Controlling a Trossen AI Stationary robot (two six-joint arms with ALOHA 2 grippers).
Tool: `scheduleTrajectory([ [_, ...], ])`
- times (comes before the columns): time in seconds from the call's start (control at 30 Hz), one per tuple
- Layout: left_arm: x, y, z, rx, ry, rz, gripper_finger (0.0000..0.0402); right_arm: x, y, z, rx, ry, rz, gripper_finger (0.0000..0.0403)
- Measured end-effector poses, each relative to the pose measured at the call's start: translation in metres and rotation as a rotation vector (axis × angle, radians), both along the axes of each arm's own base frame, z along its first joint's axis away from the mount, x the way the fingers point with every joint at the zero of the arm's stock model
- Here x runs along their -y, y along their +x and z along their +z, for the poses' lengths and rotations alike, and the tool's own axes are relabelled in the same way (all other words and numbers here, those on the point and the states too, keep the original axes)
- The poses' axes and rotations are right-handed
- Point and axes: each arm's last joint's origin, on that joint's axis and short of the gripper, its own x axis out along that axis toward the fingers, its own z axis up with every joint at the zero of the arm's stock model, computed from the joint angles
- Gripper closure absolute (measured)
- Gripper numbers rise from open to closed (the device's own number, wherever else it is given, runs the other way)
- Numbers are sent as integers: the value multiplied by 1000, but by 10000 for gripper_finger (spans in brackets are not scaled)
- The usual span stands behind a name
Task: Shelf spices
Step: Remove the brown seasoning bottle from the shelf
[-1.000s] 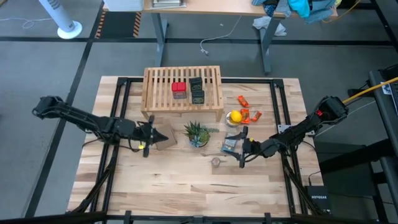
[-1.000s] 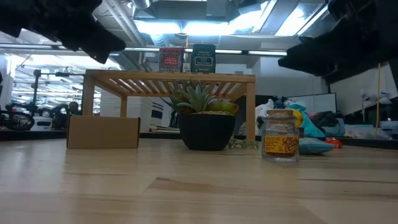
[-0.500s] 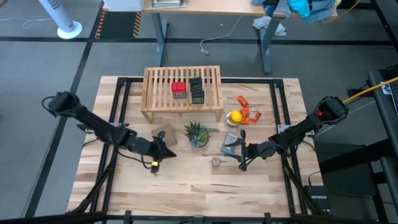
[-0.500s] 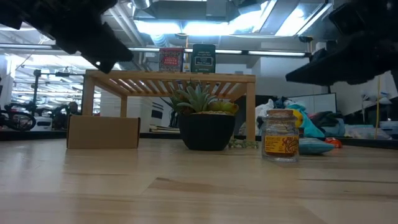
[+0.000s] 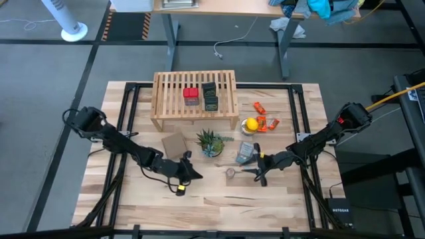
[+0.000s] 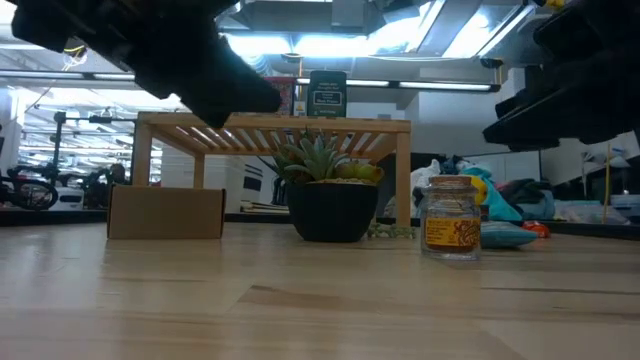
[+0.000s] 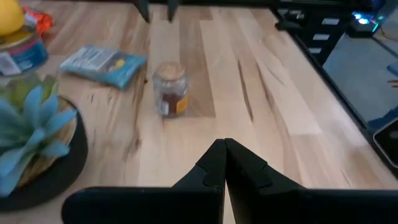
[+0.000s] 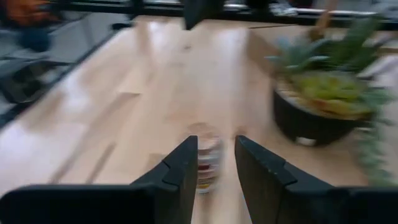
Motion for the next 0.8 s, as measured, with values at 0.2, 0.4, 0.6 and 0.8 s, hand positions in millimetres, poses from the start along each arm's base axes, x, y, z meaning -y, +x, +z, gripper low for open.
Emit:
scheduleTrajectory([
  [0.2,5,13,-3,-2,-20,55,402,-1,-1,-3,-30,-11,37,307],
  [0.4,13,31,-17,-37,-29,68,402,3,-2,-7,-62,-71,-36,388],
  [0.6,19,54,-30,-46,-7,72,402,3,-2,-7,-56,-65,-53,387],
  [0.8,20,68,-37,-35,4,47,402,0,4,-6,-58,-64,-55,396],
])
